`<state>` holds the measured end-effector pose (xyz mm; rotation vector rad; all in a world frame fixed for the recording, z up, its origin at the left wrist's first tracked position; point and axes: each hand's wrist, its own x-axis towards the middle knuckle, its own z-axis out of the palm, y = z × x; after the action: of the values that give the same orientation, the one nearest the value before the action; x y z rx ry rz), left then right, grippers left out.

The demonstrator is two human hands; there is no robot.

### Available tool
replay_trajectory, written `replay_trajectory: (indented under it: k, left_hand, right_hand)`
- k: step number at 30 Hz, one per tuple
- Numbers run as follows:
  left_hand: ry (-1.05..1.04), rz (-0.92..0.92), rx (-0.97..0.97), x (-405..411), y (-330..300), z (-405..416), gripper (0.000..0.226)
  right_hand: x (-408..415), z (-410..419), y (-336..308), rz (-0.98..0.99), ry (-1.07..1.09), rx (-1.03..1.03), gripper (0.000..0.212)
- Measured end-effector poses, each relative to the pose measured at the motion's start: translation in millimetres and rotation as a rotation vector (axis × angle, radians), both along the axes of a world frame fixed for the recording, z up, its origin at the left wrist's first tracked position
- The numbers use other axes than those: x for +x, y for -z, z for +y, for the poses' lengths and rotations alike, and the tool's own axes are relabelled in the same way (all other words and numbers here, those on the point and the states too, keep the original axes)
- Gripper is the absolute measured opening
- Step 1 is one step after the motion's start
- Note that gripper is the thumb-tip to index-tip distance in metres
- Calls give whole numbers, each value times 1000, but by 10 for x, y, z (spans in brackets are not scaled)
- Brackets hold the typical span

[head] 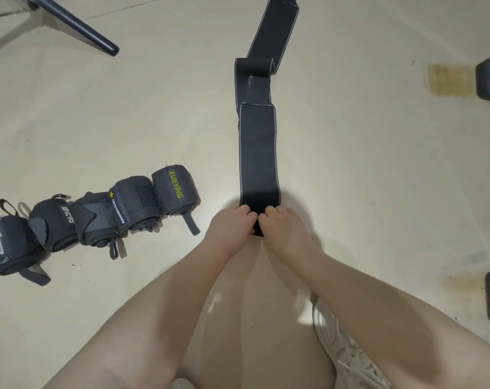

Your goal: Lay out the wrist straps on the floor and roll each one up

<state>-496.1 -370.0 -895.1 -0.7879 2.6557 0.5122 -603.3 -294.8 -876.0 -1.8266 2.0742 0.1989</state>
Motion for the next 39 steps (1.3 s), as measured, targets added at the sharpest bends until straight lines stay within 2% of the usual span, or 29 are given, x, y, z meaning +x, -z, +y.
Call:
replay_trajectory:
  k: [2,4,8,11,14,18,20,23,25,27,30,32,34,36,39]
  left_hand:
    - [-7,-14,-5,-19,0,-22,24]
    - [-49,-44,56,-38,11,-49,30]
    - [-167,-38,187,-67,-45,-99,35]
    - [-251,2,256,-64,-76,-121,29]
    - [-151,39,130,-37,-98,-81,22]
    - [3,78,46,80,-34,-16,35]
    - [-18,68,-45,95,31,-18,39]
    - [-109,70,-50,21,-34,6,24]
    - [-155,53,-12,-14,3,4,23]
    - [-152,36,5,-40,65,-32,29]
    - [-170,51,71,-74,70,-63,29]
    - [-282,117,139,-54,68,-74,29]
    - [-367,189,176,-38,62,-77,33]
    - [-324,187,226,-37,-3,-120,32]
    - [-180,35,216,11,-67,-180,39]
  right_hand:
    - [-33,22,24,8,-23,21,32]
    - [-61,77,76,-19,-20,69,19]
    - [-138,45,156,-98,61,54,21]
    - [-126,7,151,-107,80,70,19]
    - [-139,1,135,-125,175,20,16]
    - [-214,-107,129,-280,421,110,18]
    - [-228,-148,73,-269,482,84,14]
    - [-166,-70,84,-188,267,-53,8]
    - [-181,36,160,-193,134,-83,17]
    - [-252,103,230,-207,83,-82,27]
    - [-343,28,184,-212,79,10,30]
    - [-363,-79,171,-237,126,28,28]
    - [-387,-179,142,-332,272,84,24]
    - [-415,-251,159,-425,396,146,18]
    - [-433,-317,176,-499,491,194,12]
